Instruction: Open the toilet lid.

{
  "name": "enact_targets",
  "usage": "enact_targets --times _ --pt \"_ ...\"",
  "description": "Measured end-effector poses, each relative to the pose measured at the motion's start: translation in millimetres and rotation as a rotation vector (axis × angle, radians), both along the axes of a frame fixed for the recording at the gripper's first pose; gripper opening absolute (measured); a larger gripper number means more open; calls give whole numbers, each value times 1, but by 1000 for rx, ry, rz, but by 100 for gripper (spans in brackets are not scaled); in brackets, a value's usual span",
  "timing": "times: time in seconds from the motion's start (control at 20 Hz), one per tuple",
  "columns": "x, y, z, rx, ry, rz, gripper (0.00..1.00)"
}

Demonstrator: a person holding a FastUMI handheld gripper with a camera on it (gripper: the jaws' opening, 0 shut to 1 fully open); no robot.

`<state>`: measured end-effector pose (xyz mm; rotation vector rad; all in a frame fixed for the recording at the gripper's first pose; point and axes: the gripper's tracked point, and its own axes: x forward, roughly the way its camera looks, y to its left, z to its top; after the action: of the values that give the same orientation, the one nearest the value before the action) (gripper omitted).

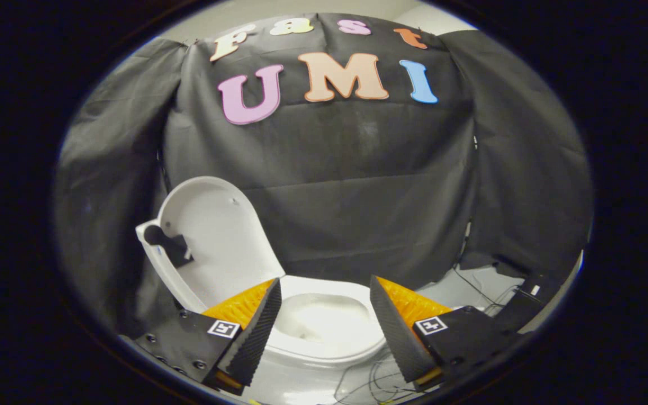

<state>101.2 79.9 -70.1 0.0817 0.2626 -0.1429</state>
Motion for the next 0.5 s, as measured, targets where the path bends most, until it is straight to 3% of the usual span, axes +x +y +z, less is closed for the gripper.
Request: enact_targets --times 0.15,0.3,0.5 --pt "-7 -3 -15 -5 -3 2 98" --pt "2 10 2 -28 -73 55 98" --pt "4 -8 45 -117 -160 59 98"
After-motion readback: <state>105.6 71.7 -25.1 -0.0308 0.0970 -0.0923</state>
